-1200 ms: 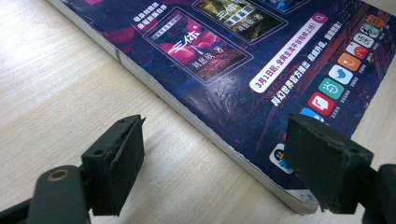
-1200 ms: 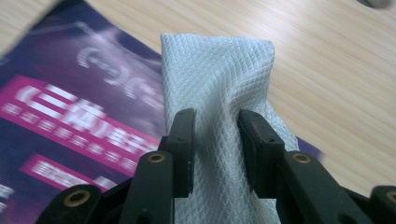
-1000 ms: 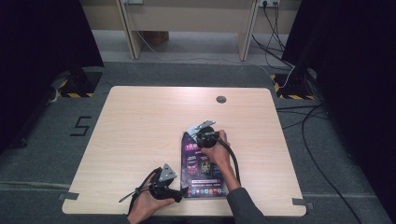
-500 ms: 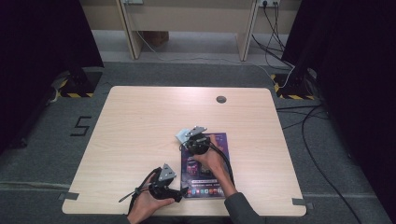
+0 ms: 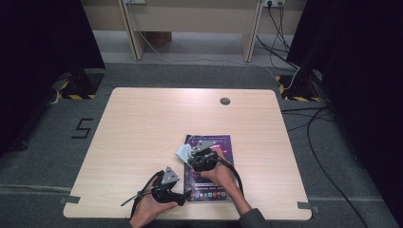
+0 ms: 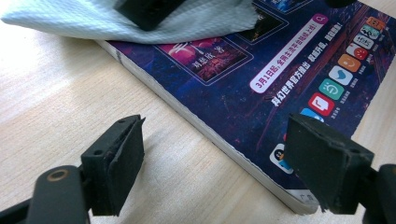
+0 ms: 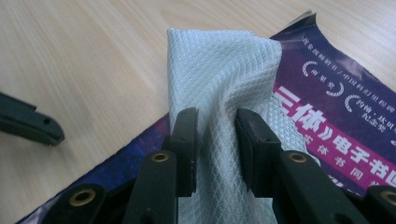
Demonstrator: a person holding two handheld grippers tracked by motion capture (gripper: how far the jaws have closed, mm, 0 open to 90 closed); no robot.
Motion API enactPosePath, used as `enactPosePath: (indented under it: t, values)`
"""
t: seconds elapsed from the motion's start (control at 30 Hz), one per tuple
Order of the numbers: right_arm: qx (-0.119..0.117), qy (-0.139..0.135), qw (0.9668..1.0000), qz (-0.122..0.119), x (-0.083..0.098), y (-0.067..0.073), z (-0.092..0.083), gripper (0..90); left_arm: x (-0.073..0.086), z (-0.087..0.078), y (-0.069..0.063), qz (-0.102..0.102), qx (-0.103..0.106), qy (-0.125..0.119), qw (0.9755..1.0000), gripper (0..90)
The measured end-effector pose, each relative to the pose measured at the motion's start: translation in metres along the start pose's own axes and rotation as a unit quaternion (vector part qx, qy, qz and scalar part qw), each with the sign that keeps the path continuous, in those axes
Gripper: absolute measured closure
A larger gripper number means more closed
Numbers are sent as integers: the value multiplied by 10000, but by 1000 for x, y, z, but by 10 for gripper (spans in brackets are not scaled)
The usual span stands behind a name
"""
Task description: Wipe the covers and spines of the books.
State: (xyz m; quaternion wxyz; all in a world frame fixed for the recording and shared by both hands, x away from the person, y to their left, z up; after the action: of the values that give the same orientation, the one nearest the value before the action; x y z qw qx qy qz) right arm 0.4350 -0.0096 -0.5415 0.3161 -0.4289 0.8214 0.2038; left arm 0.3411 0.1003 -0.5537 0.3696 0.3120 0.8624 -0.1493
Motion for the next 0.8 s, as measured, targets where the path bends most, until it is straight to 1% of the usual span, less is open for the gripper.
enactPosePath:
  t: [0.13,0.2,0.23,0.27,0.33,0.37,0.47,0.53,0.6,0.63,0.73,0.8]
  values:
    - [-16,93,9999,-50,6,0,-8,704,0,0,0,-20,19,-7,10000,195]
    - [-2,119,9999,-13,10,-2,-12,703,0,0,0,-21,17,-11,10000,195]
    - [11,125,9999,64,12,-3,-14,704,0,0,0,-16,11,-13,10000,195]
    - [14,150,9999,75,14,-5,-16,703,0,0,0,-18,20,-13,10000,195]
    - [56,187,9996,180,17,-10,-21,703,0,0,0,-20,24,-11,10000,196]
    - [101,165,9997,166,19,-14,-22,703,0,0,0,-22,22,-14,10000,195]
    - [239,197,9990,330,25,-25,-31,703,0,0,0,-27,31,-13,10000,195]
    - [381,227,9979,469,32,-36,-39,704,0,0,0,-33,27,-16,10000,193]
    - [506,241,9969,553,38,-45,-47,708,0,0,1,-30,24,-13,10000,193]
    - [573,251,9962,602,42,-50,-51,710,0,0,1,-36,29,0,10000,193]
    - [880,291,9917,888,53,-65,-66,721,0,0,1,-39,31,-3,10000,193]
    - [881,224,9904,1045,60,-72,-74,744,0,0,1,-44,40,-5,10000,193]
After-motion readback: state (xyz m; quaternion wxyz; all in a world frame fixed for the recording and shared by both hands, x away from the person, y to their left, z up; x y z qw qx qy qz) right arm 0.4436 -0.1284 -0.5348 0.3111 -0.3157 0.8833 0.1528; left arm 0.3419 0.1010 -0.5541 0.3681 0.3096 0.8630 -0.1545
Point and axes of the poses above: each handheld gripper's, and its own axes: z roughly forward along the jaws, x roughly out of its underside, y roughly to its left, the point moved 6 cm from there along z, roughly forward along the jaws, and after that the axes turned 6 degrees about -x, right-handed, at the moved point
